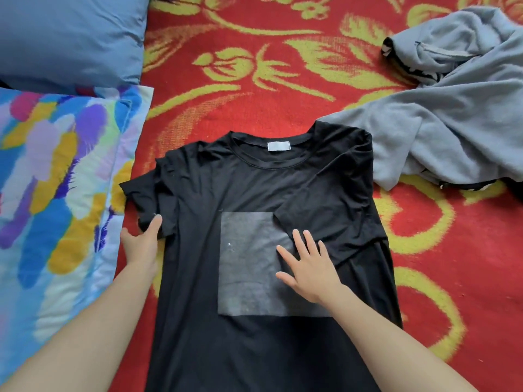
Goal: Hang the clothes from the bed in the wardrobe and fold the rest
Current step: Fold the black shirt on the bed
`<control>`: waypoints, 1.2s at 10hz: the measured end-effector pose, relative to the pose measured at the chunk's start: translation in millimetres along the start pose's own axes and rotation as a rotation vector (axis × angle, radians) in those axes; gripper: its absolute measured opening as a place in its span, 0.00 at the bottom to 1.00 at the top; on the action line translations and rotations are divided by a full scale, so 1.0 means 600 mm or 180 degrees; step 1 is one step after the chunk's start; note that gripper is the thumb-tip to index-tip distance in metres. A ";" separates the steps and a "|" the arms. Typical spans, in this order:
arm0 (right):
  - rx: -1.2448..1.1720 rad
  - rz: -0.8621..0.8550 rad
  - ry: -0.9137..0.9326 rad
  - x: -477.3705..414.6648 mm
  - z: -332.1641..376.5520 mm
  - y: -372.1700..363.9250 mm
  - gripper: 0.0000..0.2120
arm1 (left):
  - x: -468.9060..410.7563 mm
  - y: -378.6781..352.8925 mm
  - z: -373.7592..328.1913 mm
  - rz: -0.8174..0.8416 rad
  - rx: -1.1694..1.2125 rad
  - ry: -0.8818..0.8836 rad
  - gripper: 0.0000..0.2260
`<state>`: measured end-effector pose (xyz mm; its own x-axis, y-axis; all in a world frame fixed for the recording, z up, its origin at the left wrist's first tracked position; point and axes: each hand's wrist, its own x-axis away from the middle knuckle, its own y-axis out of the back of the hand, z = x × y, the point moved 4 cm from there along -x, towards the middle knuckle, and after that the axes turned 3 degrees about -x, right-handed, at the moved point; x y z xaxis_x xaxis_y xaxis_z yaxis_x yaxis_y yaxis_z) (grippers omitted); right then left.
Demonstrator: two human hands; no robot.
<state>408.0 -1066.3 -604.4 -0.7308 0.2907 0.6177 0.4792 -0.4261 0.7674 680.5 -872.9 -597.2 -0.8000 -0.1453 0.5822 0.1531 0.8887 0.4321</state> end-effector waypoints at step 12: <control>-0.0419 0.0442 -0.0287 -0.003 0.009 0.015 0.31 | 0.099 -0.047 0.048 0.1162 -0.4800 -0.3276 0.26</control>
<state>416.3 -1066.0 -597.7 -0.6127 0.2944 0.7334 0.5002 -0.5740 0.6483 611.8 -894.2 -594.5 -0.5175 0.7395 0.4306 0.2368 -0.3599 0.9025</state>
